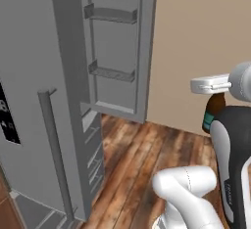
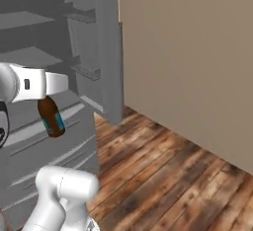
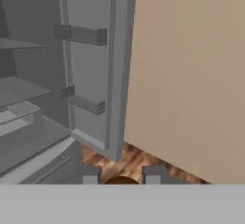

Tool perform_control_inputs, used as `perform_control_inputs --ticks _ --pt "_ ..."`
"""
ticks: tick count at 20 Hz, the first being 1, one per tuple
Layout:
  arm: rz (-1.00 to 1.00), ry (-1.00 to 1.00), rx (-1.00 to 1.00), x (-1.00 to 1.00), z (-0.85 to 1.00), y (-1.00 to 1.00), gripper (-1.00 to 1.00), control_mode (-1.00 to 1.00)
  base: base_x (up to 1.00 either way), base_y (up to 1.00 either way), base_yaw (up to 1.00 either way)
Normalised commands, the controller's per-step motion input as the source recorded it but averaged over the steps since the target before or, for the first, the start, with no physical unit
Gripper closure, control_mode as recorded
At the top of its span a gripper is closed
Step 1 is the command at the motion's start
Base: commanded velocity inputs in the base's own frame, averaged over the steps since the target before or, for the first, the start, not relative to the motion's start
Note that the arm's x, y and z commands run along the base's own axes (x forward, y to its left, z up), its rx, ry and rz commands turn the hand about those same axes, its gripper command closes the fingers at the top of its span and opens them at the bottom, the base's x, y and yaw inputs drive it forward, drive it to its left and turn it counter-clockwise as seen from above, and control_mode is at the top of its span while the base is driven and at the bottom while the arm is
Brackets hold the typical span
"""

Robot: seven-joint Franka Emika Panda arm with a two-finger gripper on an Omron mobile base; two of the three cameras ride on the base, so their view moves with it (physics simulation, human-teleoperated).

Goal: Place the beer on the top shelf of the fridge to keep it out of children's reach, and place the lemon and pear on lower shelves for easy access.

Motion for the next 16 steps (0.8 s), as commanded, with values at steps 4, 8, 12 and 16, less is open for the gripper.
perform_control_inputs --ticks 4,8,12,16 --pt "0.00 0.00 0.00 0.00 0.00 0.00 1.00 1.00 0.48 -0.22 0.55" --pt "0.00 0.00 0.00 0.00 0.00 0.00 1.00 1.00 0.46 -0.12 0.57" --pt "0.00 0.00 0.00 0.00 0.00 0.00 1.00 1.00 0.46 -0.05 0.57" --pt "0.00 0.00 0.00 0.00 0.00 0.00 1.00 1.00 0.50 -0.13 0.56"
